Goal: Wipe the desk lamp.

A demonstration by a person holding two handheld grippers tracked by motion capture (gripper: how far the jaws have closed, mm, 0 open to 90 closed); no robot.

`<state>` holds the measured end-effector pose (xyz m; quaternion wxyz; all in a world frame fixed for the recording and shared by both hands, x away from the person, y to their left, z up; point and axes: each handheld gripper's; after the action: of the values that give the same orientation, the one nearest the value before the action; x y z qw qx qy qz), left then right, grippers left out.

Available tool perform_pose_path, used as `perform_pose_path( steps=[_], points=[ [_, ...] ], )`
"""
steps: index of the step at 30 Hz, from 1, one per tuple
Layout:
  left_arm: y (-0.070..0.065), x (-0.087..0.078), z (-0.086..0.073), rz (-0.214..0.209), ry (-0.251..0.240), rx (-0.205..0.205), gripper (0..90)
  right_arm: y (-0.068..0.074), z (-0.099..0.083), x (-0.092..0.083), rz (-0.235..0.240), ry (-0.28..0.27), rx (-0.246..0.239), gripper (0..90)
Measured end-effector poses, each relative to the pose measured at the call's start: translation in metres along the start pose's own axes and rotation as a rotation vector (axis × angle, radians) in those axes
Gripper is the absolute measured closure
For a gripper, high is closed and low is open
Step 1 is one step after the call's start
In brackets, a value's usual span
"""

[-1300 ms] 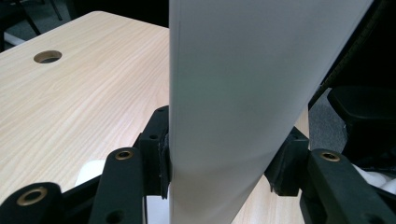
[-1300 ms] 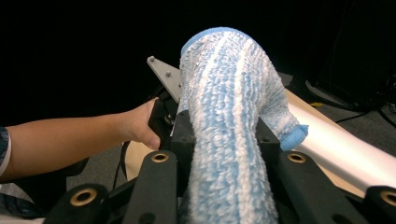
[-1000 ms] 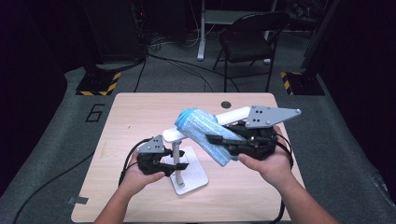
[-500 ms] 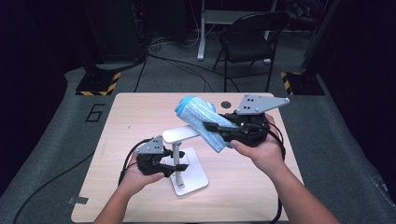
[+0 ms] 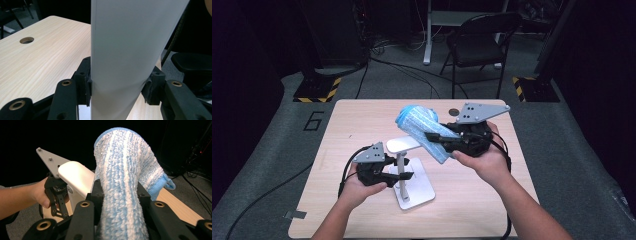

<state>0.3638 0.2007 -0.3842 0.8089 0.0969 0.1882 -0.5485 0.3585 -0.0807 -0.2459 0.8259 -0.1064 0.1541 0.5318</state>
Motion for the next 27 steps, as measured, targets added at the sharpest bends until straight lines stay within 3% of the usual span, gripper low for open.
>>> perform_pose_path(
  steps=[10,18,27],
  points=[
    [0.0,0.0,0.0,-0.005,0.0,-0.003,51.2,0.001,0.004,0.008,0.016,0.0,0.003,68.6],
    [0.0,0.001,-0.001,-0.011,-0.006,-0.013,51.2,0.01,0.015,0.025,0.077,-0.001,-0.023,68.6],
    [0.002,0.0,-0.001,-0.009,-0.01,0.008,51.1,0.021,0.025,0.04,0.132,0.001,-0.044,68.6]
  ],
)
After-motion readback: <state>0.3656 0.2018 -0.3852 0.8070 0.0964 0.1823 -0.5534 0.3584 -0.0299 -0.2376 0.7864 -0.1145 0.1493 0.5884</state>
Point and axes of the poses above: each handheld gripper's, and its own axes: x roughly forward along the jaws, z roughly out of its top, y roughly to its left, and after that the axes turned 3 degrees about z, right-handed
